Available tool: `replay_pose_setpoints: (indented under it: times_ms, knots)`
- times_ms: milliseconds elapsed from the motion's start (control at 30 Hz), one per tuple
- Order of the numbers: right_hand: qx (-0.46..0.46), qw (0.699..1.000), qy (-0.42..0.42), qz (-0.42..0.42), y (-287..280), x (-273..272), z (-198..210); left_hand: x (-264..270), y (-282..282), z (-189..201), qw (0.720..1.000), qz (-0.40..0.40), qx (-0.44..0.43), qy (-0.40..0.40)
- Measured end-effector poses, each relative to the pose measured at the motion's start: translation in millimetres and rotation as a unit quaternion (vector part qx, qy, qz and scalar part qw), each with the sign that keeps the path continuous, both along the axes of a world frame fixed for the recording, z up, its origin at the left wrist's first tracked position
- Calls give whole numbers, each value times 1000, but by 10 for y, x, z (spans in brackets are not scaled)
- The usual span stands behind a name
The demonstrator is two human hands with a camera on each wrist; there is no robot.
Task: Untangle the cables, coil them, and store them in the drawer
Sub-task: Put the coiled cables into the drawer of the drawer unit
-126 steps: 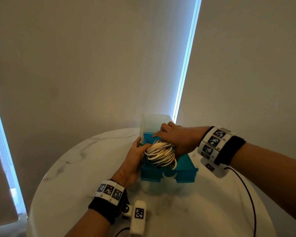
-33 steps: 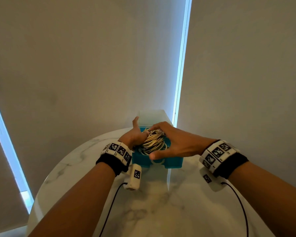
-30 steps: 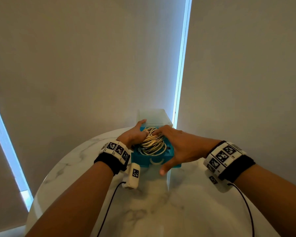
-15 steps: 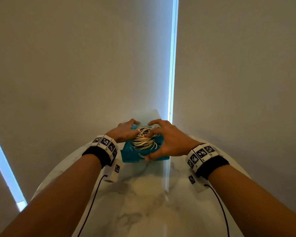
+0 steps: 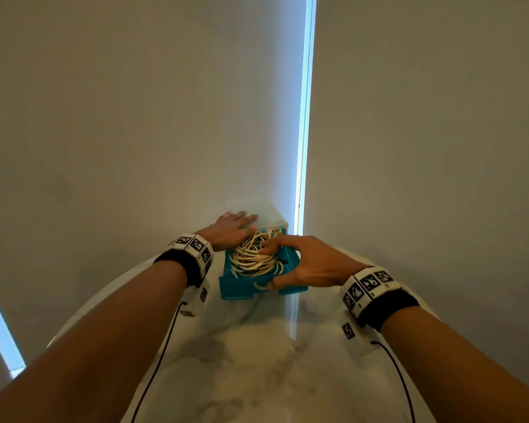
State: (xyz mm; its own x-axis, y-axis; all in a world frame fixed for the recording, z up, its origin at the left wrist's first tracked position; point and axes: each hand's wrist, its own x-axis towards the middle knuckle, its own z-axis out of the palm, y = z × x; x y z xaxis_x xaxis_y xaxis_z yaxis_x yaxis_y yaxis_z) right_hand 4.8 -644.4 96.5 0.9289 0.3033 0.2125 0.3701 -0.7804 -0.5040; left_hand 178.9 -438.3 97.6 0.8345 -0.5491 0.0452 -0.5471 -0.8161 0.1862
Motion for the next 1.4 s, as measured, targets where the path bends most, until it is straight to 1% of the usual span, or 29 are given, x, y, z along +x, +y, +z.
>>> replay_pose_setpoints:
  times_ms: [100,167,233,367,433,500,567,600,667,767,867,1000,1133,1233,1300,1333,1400]
  knots:
    - [-31,999,-5,-17,-16,39,54,20,80,-12,999,-17,-11,26]
    - [-18,1000,5,-17,-5,55,70,22,126,23,999,-28,-1,36]
    - [4,1000,0,-1,5,46,67,10,133,44,999,-33,-5,42]
    - [-7,999,-13,40,19,-37,94,-61,168,-2,998,-47,-30,32]
    - [-16,998,-13,51,-1,-65,98,-94,205,-36,998,-52,-30,21]
    - [-33,998,-27,43,-50,-70,70,-144,221,-28,998,-59,-33,18]
    - [-24,999,-31,34,-131,-84,41,-209,238,23,997,-62,-35,18]
    - [-17,999,-28,37,-159,-106,39,-248,245,52,997,-64,-36,18]
    - [-37,998,-29,47,-167,-153,62,-332,265,80,997,-71,-36,23]
    - [-72,995,-64,33,-136,-168,53,-438,268,66,996,-81,-37,27]
    - [-92,991,-102,1,-157,-113,-55,-499,256,81,996,-80,-34,30]
    - [-76,991,-108,7,-100,-112,-128,-576,297,102,995,-84,-25,47]
    - [-87,984,-154,-33,-2,-34,-172,-567,330,124,997,-63,-40,34]
    - [-74,985,-155,-9,8,-7,-168,-552,340,176,998,-58,-4,36]
    - [-76,985,-157,-3,-21,-27,-185,-543,328,168,997,-53,-7,49]
    - [-86,983,-163,-7,-30,-31,-209,-536,322,145,997,-56,-13,56]
    - [-137,973,-180,-33,-16,-10,-230,-538,326,124,995,-68,-14,67]
